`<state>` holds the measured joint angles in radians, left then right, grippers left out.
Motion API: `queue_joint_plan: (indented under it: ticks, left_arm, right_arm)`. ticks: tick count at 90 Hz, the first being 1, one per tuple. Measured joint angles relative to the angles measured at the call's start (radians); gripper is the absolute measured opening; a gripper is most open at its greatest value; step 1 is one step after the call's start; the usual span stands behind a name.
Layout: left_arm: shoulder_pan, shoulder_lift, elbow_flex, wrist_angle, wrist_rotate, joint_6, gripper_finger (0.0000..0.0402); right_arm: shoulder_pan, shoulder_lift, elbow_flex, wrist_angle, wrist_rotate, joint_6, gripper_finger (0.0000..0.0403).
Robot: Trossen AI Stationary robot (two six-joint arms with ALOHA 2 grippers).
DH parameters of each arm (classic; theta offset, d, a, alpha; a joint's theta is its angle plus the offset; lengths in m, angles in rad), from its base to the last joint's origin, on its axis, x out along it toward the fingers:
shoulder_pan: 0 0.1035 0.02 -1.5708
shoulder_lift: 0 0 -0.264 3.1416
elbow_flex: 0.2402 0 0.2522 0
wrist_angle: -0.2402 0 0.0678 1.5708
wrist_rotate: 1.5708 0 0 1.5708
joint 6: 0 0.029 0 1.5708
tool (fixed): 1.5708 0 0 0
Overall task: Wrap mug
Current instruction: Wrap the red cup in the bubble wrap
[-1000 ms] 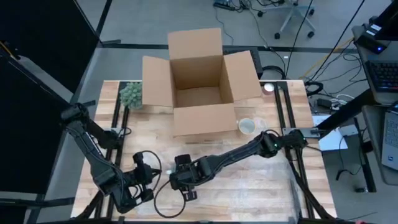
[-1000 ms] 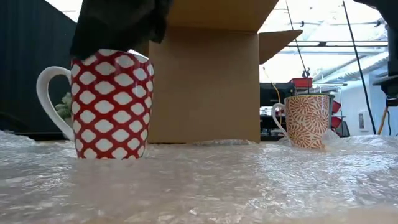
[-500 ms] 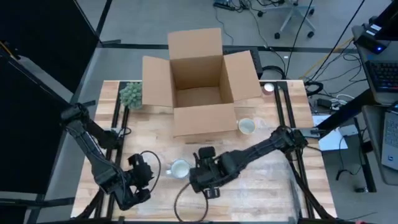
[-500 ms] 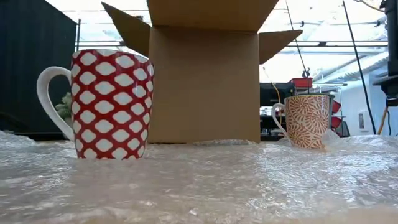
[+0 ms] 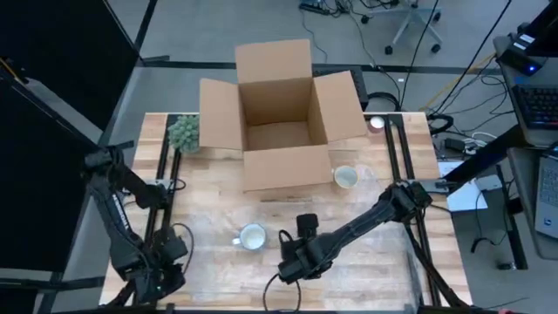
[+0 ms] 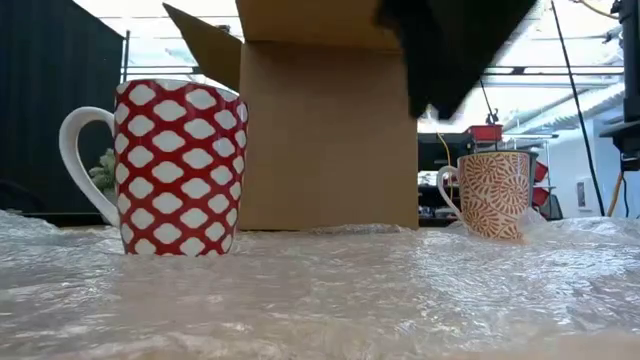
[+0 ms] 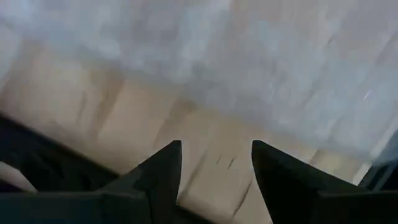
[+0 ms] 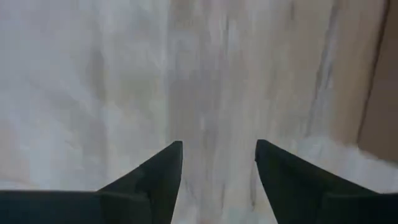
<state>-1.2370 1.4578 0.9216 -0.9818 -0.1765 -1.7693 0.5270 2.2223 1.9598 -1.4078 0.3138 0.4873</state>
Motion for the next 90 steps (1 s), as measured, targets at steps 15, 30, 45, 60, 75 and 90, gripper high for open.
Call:
queue_joint_plan:
  ticks: [15,30,45,60,75,90]
  left_arm:
    - [-0.022,0.019,-0.1,0.179,0.043,-0.005,0.0183]
    - [-0.022,0.061,-0.146,0.206,0.056,0.021,0.0183]
    - [-0.005,0.129,-0.155,0.229,0.01,0.097,0.0183]
    - [0.044,0.161,-0.154,0.256,-0.047,0.17,0.0183]
    - [0.111,0.169,-0.159,0.314,-0.184,0.279,0.0183]
    - [0.187,0.17,-0.156,0.348,-0.207,0.392,0.0183]
  right_arm:
    - [0.026,-0.082,-0.215,0.212,-0.029,0.053,0.0187]
    - [0.029,-0.206,-0.495,0.561,-0.026,0.096,0.0187]
    - [0.01,-0.268,-0.704,0.875,-0.022,0.105,0.0187]
    - [-0.011,-0.269,-0.792,1.054,-0.023,0.105,0.0187]
    - [-0.022,-0.267,-0.798,1.085,-0.025,0.075,0.0187]
    - [-0.022,-0.266,-0.799,1.11,-0.026,0.055,0.0187]
